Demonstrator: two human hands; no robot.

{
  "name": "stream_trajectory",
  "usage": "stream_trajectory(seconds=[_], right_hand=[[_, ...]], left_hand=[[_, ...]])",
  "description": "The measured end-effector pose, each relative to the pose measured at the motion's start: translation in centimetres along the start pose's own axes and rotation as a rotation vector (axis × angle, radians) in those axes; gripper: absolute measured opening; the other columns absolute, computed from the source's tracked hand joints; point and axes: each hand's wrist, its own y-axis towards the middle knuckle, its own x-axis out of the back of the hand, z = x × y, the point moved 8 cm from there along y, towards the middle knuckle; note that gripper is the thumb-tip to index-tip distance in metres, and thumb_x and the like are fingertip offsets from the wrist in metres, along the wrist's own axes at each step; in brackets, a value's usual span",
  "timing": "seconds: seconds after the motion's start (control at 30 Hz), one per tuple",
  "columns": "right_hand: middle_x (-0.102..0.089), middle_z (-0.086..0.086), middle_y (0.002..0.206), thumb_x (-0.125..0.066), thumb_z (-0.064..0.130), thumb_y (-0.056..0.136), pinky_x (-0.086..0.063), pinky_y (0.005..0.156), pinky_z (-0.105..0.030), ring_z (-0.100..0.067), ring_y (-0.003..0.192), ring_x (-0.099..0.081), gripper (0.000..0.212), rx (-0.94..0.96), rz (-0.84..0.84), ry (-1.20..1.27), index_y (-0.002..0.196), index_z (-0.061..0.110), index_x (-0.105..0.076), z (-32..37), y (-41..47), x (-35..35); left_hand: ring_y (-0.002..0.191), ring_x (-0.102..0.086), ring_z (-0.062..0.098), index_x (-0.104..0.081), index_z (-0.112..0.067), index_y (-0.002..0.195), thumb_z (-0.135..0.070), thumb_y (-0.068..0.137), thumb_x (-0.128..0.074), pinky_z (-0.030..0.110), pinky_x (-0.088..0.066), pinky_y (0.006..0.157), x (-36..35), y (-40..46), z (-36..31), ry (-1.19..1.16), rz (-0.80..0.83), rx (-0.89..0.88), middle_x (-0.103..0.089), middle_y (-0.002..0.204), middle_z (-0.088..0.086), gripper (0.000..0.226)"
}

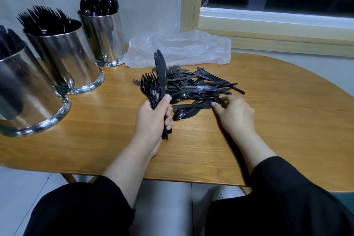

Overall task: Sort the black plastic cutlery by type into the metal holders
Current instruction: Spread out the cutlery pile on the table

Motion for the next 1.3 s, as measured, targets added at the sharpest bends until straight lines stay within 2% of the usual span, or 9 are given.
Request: stream_trajectory(seconds=[0.17,0.33,0.57,0.67,0.77,0.97,1.1,1.2,1.3], right_hand=[[-0.059,0.005,0.098,-0.064,0.051,0.092,-0.036,0.085,-0.039,-0.024,0.099,-0.057,0.025,0.057,0.010,0.051,0.095,0.026,-0.063,0.2,-0.4,0.3],[-0.052,0.012,0.086,-0.065,0.049,0.092,-0.033,0.079,-0.038,-0.018,0.089,-0.050,0.028,0.120,0.060,0.108,0.077,0.027,-0.055,0.5,-0.8,0.3],[-0.064,0.006,0.064,-0.071,0.026,0.093,-0.040,0.061,-0.029,-0.007,0.055,-0.051,0.013,0.084,0.048,0.766,0.082,0.022,-0.067,0.4,-1.7,2.2],[-0.065,0.005,0.068,-0.071,0.022,0.093,-0.041,0.060,-0.029,-0.007,0.056,-0.051,0.007,0.089,0.116,0.890,0.086,0.022,-0.071,0.6,-1.9,1.8],[-0.065,0.003,0.068,-0.067,0.015,0.096,-0.041,0.054,-0.027,-0.006,0.053,-0.050,0.009,0.091,0.175,0.961,0.092,0.022,-0.071,0.9,-2.0,1.5],[-0.070,0.000,0.070,-0.067,0.013,0.095,-0.042,0.053,-0.022,-0.008,0.057,-0.052,0.006,0.136,0.243,1.055,0.095,0.018,-0.067,1.7,-2.2,1.9],[-0.071,-0.005,0.073,-0.065,0.013,0.096,-0.041,0.051,-0.019,-0.013,0.058,-0.050,0.006,0.108,0.248,1.128,0.094,0.018,-0.065,1.7,-2.3,1.9],[-0.070,-0.003,0.077,-0.060,0.017,0.100,-0.043,0.056,-0.020,-0.009,0.062,-0.054,0.009,0.085,0.084,1.114,0.100,0.012,-0.067,0.8,-1.9,2.6],[-0.070,0.001,0.097,-0.065,0.020,0.097,-0.050,0.082,-0.033,-0.011,0.088,-0.061,0.014,0.124,-0.106,0.636,0.108,0.014,-0.071,0.1,-1.1,2.4]], left_hand=[[0.053,-0.037,0.014,-0.055,-0.010,0.106,-0.023,0.106,-0.057,0.027,-0.034,0.047,0.4,-0.1,0.0,-0.031,-0.005,-0.003,-0.046,0.066,0.000,0.013],[0.054,-0.038,0.014,-0.056,-0.008,0.104,-0.022,0.106,-0.057,0.027,-0.036,0.047,0.5,-0.3,-0.1,-0.044,-0.025,0.012,-0.047,0.066,0.000,0.014],[0.061,-0.051,0.016,-0.062,-0.009,0.098,-0.024,0.106,-0.056,0.034,-0.046,0.060,0.9,-0.5,-0.6,-0.011,-0.094,-0.037,-0.056,0.069,0.002,0.018],[0.069,-0.059,0.009,-0.069,-0.010,0.088,-0.028,0.105,-0.056,0.034,-0.051,0.074,1.4,-0.8,-2.1,0.261,-0.178,-0.182,-0.066,0.072,-0.010,0.028],[0.051,-0.048,0.000,-0.077,-0.019,0.100,-0.032,0.106,-0.055,0.018,-0.038,0.056,1.7,-0.7,-3.7,0.480,-0.225,-0.281,-0.052,0.051,-0.022,0.026],[0.064,-0.054,0.016,-0.065,-0.024,0.107,-0.040,0.106,-0.053,0.036,-0.042,0.058,-3.7,0.9,-5.0,1.086,0.207,-0.350,-0.059,0.070,-0.007,0.020],[0.079,-0.057,0.024,-0.051,-0.019,0.099,-0.038,0.106,-0.051,0.043,-0.048,0.073,-5.5,1.1,-4.8,1.260,0.351,-0.432,-0.060,0.081,-0.002,0.021],[0.086,-0.062,0.023,-0.061,-0.018,0.116,-0.036,0.106,-0.052,0.039,-0.051,0.076,-4.4,1.7,-4.8,1.156,0.268,-0.403,-0.067,0.092,0.001,0.023],[0.063,-0.054,0.008,-0.062,-0.028,0.096,-0.033,0.103,-0.061,0.024,-0.043,0.059,0.1,2.1,-5.2,0.769,-0.015,-0.322,-0.059,0.070,-0.011,0.008]])
